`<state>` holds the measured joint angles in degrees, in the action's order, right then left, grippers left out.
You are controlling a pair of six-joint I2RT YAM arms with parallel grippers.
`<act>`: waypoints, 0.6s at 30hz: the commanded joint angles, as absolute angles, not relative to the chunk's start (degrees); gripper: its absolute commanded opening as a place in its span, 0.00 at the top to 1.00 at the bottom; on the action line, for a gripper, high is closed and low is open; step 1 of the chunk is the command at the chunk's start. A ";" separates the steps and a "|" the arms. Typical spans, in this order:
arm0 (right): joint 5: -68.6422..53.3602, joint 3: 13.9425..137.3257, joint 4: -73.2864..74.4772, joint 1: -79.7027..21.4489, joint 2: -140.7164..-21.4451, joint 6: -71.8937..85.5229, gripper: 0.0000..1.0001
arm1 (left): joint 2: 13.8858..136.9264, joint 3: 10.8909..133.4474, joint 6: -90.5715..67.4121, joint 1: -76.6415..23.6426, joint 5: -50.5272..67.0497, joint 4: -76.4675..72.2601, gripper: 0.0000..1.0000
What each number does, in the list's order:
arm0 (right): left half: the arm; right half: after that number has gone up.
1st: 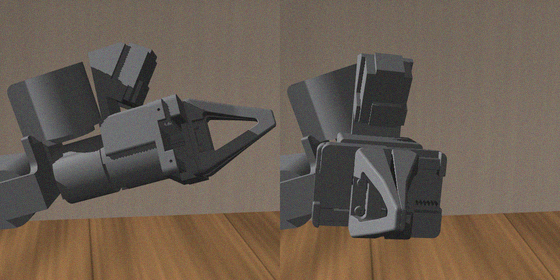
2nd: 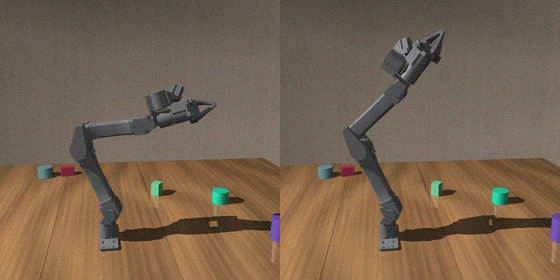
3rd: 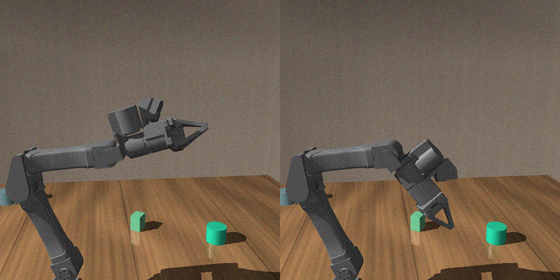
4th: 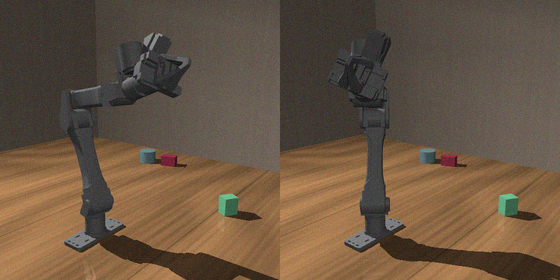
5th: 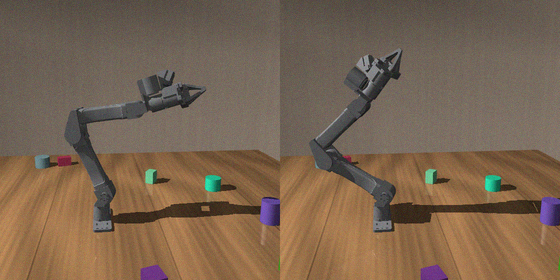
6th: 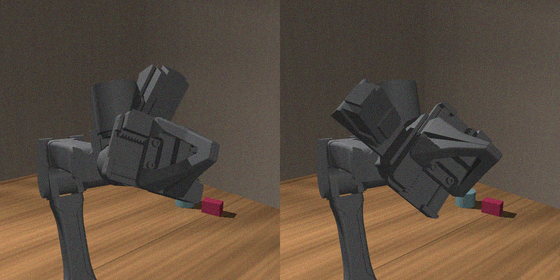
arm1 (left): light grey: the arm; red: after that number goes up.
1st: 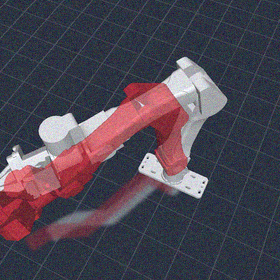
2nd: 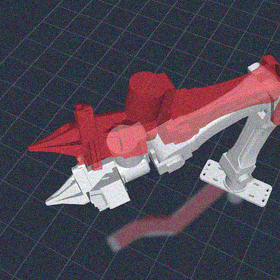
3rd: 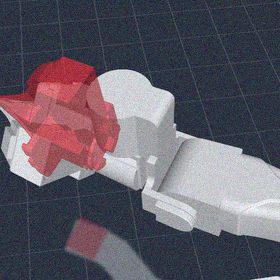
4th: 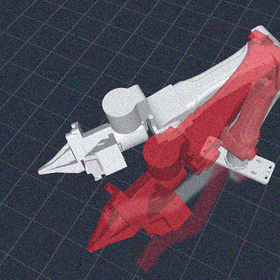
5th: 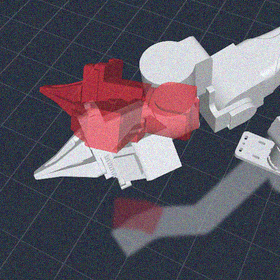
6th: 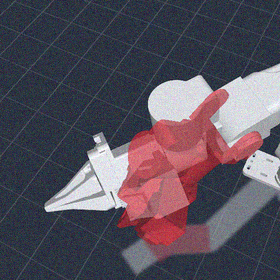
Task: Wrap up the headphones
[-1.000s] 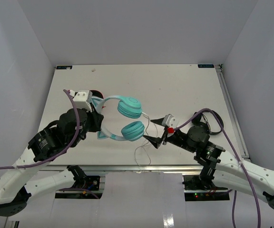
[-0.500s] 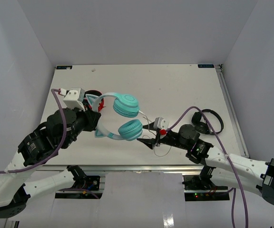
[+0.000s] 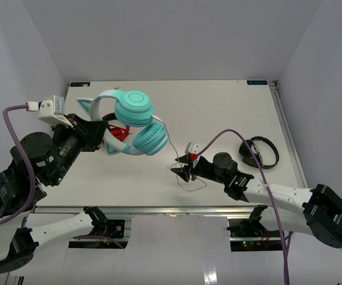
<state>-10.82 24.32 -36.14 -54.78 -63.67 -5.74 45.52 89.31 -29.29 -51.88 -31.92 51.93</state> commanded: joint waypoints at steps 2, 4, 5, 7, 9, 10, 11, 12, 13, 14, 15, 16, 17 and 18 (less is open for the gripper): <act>-10.14 23.88 -39.64 -50.85 -64.08 -2.69 0.48 | 45.62 94.15 -29.89 -51.77 -39.65 49.48 1.00; -10.91 23.45 -39.64 -49.66 -64.22 -1.99 0.48 | 45.55 94.33 -29.50 -51.77 -42.97 49.74 1.00; -11.22 23.33 -39.59 -49.00 -64.30 -1.70 0.48 | 45.48 94.26 -29.36 -51.77 -44.35 49.98 1.00; -10.88 23.35 -39.04 -48.18 -64.22 -1.47 0.48 | 45.10 93.54 -29.36 -51.77 -45.69 50.04 1.00; -9.72 23.53 -37.77 -47.44 -64.08 -1.41 0.47 | 44.53 92.63 -29.28 -51.77 -46.99 49.55 1.00; -8.92 23.89 -37.07 -47.26 -63.91 -1.07 0.47 | 44.31 92.55 -29.16 -51.77 -47.44 49.48 1.00; -7.71 24.21 -35.86 -47.03 -63.81 -0.82 0.46 | 44.14 92.61 -29.06 -51.77 -48.13 49.45 1.00; -6.16 24.47 -34.19 -46.69 -63.80 -0.57 0.45 | 44.03 92.77 -28.97 -51.77 -49.08 49.45 1.00; -4.76 24.76 -32.71 -46.16 -63.72 0.46 0.44 | 44.03 93.14 -28.73 -51.77 -50.11 49.86 1.00; -3.37 25.04 -31.23 -45.62 -63.63 1.48 0.42 | 44.03 93.51 -28.48 -51.77 -51.13 50.27 1.00; -2.56 25.05 -30.33 -45.09 -63.63 2.37 0.40 | 44.21 93.86 -28.39 -51.85 -51.94 50.62 1.00; -2.59 25.16 -29.47 -43.80 -63.92 3.48 0.34 | 44.32 93.87 -28.25 -51.82 -53.05 50.87 1.00; -2.62 25.26 -28.61 -42.52 -64.20 4.58 0.28 | 44.42 93.87 -28.10 -51.78 -54.15 51.12 1.00; -2.64 25.60 -27.69 -41.94 -64.58 5.57 0.23 | 44.47 93.67 -28.04 -51.77 -55.24 51.24 1.00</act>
<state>-6.06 23.73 -32.07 -45.46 -64.13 0.68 44.66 91.78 -27.40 -51.88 -48.96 53.67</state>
